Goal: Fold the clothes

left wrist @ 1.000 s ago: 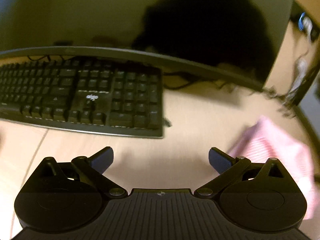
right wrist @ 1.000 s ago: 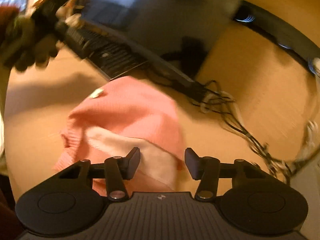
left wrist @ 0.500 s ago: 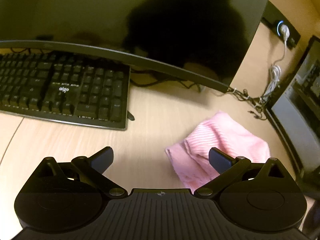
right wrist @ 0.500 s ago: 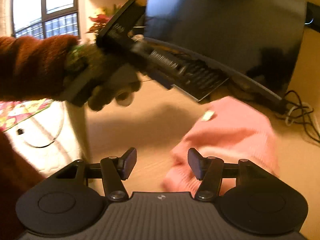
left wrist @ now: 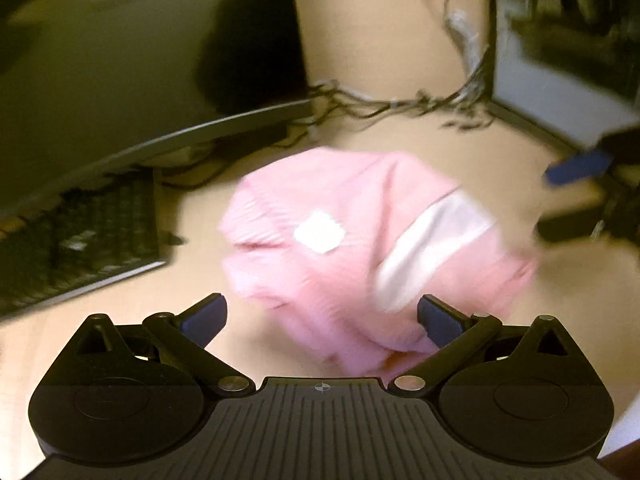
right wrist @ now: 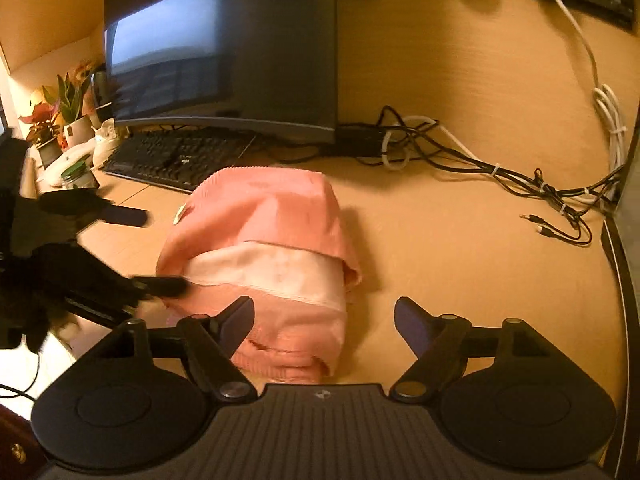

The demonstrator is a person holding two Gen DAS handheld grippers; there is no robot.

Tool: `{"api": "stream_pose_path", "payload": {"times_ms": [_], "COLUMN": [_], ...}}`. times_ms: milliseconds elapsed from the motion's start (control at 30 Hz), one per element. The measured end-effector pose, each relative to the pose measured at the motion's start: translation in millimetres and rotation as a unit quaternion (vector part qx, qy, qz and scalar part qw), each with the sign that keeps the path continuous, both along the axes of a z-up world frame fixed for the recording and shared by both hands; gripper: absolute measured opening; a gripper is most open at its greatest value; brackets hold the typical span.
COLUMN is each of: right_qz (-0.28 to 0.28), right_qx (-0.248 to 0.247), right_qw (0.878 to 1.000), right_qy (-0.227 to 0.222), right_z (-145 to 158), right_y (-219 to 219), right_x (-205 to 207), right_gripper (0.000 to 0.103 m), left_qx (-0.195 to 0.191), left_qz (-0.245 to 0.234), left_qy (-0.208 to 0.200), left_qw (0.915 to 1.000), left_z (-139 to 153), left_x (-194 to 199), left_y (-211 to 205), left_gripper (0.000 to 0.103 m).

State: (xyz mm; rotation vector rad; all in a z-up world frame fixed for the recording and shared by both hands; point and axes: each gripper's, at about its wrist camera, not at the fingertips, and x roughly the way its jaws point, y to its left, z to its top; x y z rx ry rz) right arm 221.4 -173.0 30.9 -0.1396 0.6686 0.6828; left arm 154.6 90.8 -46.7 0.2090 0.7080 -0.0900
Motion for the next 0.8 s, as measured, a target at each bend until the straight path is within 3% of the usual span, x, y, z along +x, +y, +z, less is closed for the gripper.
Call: {"api": "stream_pose_path", "payload": {"times_ms": [100,300,367,433,533,567,600,633,800], "right_qz": [0.001,0.028,0.052,0.061,0.062,0.057,0.05,0.041,0.04], "right_qx": [0.0,-0.035,-0.07,-0.099,-0.135,-0.14,-0.137,-0.129,-0.103], "right_qw": [1.0,0.998,0.992,0.987,0.978,0.975,0.973,0.972,0.973], "right_qy": [-0.002,-0.05,-0.087,-0.113,-0.149,-0.165,-0.179,-0.191,-0.202], "right_z": [-6.7,-12.1,-14.3,-19.1,-25.5,-25.6,-22.4,-16.9,-5.4], "right_y": [-2.2,14.5,30.2,43.9,61.6,65.7,68.2,69.5,80.6], "right_x": [10.0,5.2,0.1,0.2,2.9,4.7,4.9,4.0,4.6], "right_gripper": [0.084,0.084,0.074,0.053,0.05,0.045,0.03,0.027,0.027], "left_qx": [0.018,-0.014,-0.04,-0.086,-0.134,-0.135,-0.133,-0.131,-0.095], "left_qz": [0.037,0.143,0.166,0.156,0.123,0.111,0.099,0.087,0.041], "left_qy": [-0.014,-0.003,0.006,0.009,0.009,0.008,0.006,0.005,-0.013], "left_qw": [0.999,0.9896,0.9852,0.984,0.9833,0.9845,0.9861,0.9875,0.9946], "left_z": [6.2,17.7,16.0,17.9,21.4,22.6,23.4,24.3,18.4], "left_x": [-19.4,-51.9,-57.1,-59.8,-60.9,-59.8,-57.3,-54.7,-29.2], "left_y": [26.8,88.9,100.6,102.8,97.7,92.9,87.0,81.0,47.5], "left_gripper": [0.103,0.103,0.103,0.103,0.103,0.103,0.103,0.103,0.103]}}
